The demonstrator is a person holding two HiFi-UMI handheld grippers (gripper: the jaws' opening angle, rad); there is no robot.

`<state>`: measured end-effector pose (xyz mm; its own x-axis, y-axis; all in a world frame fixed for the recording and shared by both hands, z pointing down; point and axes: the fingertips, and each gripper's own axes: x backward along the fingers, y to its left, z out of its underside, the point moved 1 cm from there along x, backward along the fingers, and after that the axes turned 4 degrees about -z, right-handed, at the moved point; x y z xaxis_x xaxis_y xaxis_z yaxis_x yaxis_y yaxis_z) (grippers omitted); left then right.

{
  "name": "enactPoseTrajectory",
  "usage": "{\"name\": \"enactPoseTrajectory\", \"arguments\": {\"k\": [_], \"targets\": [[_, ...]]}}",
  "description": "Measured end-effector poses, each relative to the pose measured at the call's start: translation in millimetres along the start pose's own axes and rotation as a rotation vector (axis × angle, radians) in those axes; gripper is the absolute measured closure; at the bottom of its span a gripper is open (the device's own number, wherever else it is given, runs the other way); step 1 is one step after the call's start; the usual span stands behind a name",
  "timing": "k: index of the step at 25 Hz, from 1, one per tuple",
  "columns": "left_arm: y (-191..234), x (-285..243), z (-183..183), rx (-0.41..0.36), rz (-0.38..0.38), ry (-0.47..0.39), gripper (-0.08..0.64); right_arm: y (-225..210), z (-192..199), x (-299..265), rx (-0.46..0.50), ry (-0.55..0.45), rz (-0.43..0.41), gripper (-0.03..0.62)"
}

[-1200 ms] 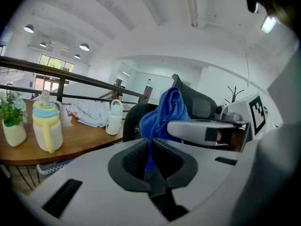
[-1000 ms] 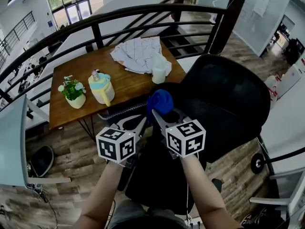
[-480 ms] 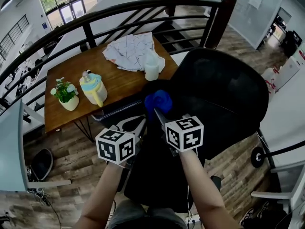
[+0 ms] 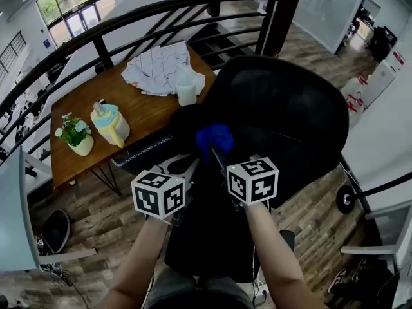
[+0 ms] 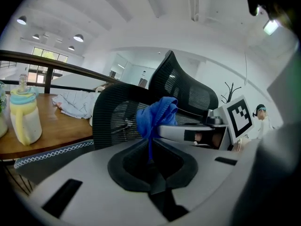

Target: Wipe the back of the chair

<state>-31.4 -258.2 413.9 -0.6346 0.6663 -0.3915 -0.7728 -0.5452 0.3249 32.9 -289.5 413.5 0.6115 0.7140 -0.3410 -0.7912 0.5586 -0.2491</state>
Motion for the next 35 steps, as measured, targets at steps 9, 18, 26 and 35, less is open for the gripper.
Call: {"name": "enactPoseTrajectory", "arguments": {"k": [9,18,26,35], "targets": [[-40,-30,2,-0.031,0.077,0.028,0.525,-29,7,36,-0.036,-0.024,0.063,0.502],[-83,-58,6,-0.069,0.162,0.065,0.525,-64,14,80,-0.067,-0.043,0.151,0.502],[-130,-87,10,-0.077,0.256,0.099,0.525,-97,21,125,-0.097,-0.059,0.241,0.502],[-183,-114,17,-0.115,0.354,0.134,0.525,-136,34,180,-0.148,-0.087,0.351,0.5]]}}
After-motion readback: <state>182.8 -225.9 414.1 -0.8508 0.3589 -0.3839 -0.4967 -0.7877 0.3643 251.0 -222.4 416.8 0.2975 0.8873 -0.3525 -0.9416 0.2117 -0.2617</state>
